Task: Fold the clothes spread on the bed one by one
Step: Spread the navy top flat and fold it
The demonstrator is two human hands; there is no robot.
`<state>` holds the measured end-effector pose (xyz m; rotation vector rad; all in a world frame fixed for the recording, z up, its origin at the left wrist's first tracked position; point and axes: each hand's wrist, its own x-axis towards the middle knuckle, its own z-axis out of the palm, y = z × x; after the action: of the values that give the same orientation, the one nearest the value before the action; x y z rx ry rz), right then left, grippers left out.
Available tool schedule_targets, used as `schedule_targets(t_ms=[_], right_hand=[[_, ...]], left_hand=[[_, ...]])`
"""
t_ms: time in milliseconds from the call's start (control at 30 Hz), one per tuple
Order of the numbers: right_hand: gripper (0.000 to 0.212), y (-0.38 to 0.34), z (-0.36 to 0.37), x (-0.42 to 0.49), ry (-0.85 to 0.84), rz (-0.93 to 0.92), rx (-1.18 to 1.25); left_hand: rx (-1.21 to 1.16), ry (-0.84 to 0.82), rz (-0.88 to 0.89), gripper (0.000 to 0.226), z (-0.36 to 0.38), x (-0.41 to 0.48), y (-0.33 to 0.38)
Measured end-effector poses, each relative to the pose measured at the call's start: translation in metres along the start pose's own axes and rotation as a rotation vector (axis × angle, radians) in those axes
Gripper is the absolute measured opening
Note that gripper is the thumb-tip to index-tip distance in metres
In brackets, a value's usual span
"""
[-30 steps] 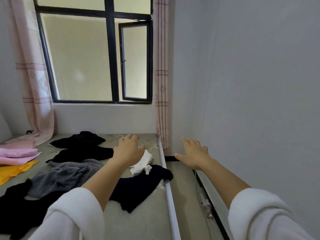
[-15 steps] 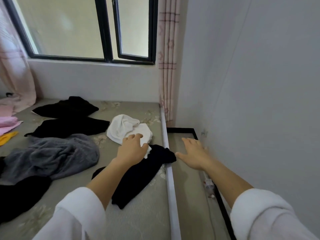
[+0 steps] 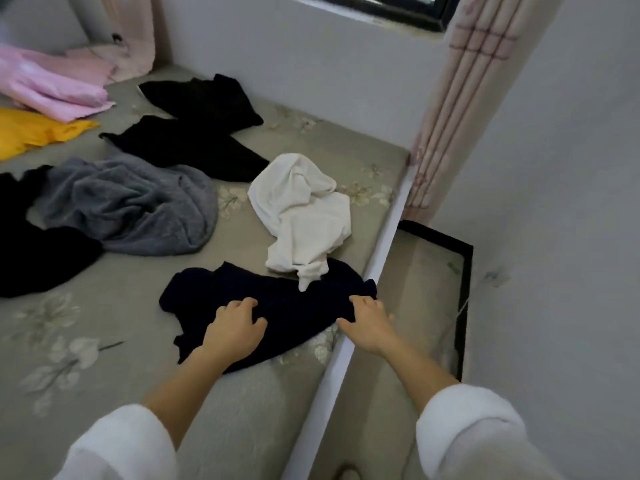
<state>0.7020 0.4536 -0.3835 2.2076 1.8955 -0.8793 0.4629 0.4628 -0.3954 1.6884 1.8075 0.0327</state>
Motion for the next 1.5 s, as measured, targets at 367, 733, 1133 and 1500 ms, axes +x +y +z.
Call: schedule_targets(t_ms=[367, 733, 1133, 1500], right_hand=[[0.058, 0.085, 0.058, 0.140, -0.260, -0.140, -0.162], [0.046, 0.080, 0.123, 0.210, -0.072, -0.248, -0.209], [0.028, -0.030, 0.114, 0.173, -0.278, -0.249, 0.464], [0.026, -0.192, 0.033, 0.219, -0.409, -0.437, 0.567]], left_hand=[[-0.102, 0.031, -0.356, 0.060, 0.143, 0.063, 0.007], [0.262, 0.132, -0.332, 0.040, 0.180, 0.104, -0.057], [-0.472, 0.294, -0.444, 0.011, 0.095, 0.044, -0.122], [-0.901, -0.006, -0.351, 0.049, 0.016, -0.008, -0.155]])
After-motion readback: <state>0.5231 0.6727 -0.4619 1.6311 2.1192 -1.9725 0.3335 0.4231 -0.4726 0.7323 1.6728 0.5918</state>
